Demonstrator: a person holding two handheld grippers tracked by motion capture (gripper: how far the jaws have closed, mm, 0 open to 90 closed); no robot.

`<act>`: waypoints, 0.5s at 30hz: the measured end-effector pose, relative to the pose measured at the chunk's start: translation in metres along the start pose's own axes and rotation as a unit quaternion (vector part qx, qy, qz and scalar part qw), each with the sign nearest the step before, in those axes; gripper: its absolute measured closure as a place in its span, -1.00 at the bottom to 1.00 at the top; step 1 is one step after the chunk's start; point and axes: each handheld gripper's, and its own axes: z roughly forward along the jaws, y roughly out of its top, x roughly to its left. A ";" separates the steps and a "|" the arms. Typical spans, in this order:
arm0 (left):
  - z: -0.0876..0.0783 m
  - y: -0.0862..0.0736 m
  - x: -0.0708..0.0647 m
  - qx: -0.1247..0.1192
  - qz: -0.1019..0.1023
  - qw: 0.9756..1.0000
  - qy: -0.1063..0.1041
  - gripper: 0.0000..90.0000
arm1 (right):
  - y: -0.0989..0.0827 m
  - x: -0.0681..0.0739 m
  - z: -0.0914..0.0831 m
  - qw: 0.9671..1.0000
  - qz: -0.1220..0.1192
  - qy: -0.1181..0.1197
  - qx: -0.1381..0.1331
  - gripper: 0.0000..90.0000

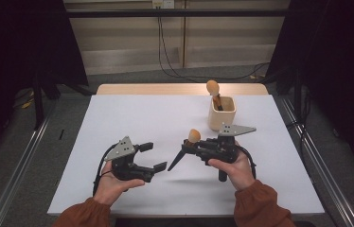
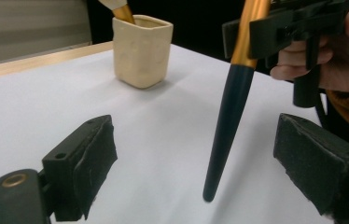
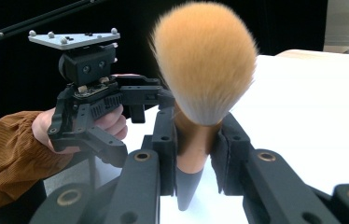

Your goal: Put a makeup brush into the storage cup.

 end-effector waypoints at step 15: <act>-0.026 -0.005 0.004 0.010 0.010 0.998 0.062 -0.92 | 0.004 -0.006 -0.014 1.000 -0.006 -0.028 0.008 0.63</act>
